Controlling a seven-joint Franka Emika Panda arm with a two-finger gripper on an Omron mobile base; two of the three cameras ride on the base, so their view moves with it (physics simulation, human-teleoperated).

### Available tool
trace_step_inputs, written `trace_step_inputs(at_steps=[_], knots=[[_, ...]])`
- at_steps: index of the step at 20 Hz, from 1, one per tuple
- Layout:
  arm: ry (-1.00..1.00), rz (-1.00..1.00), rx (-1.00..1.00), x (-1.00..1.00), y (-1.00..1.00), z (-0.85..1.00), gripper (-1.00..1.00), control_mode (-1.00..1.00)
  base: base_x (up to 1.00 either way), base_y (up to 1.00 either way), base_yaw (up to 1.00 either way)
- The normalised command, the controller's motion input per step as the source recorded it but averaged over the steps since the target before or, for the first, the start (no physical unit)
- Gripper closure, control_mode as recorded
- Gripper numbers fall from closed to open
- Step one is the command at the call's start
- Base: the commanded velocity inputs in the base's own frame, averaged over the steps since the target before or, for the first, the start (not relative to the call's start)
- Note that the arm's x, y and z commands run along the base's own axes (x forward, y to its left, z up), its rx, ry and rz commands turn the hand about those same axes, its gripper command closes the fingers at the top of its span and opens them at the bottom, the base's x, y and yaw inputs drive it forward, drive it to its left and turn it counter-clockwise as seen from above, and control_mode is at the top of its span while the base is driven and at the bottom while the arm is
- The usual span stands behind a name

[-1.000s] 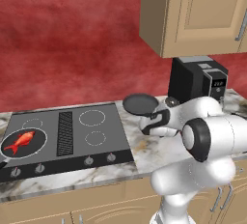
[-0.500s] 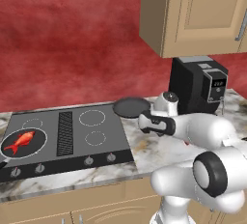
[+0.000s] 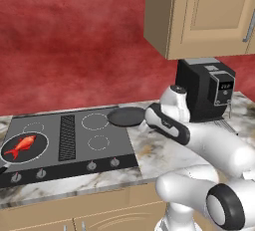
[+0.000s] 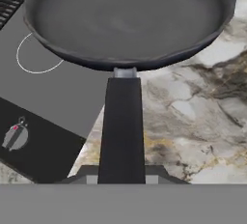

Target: Place both pans onto different burners. Then place the carrot and the fish on different pans.

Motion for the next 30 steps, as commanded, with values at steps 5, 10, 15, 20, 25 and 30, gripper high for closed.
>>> trace_step_inputs(at_steps=[5, 10, 15, 20, 25, 30], knots=[[0.05, 0.15, 0.0, -0.57, 0.25, 0.17, 1.0, -1.0, 0.0, 0.0, 0.0], [0.01, 0.15, 0.0, -0.57, 0.3, 0.04, 1.0, -1.0, 0.0, 0.0, 0.0], [0.01, 0.12, 0.0, -0.31, 0.18, 0.0, 1.0, -1.0, 0.0, 0.0, 0.0], [0.0, 0.05, -0.04, 0.05, 0.04, -0.13, 1.0, -1.0, 0.0, 0.0, 0.0], [0.0, 0.02, -0.08, 0.22, 0.0, -0.12, 1.0, -1.0, 0.0, 0.0, 0.0], [0.0, 0.02, -0.1, 0.09, 0.09, -0.11, 1.0, -1.0, 0.0, 0.0, 0.0]])
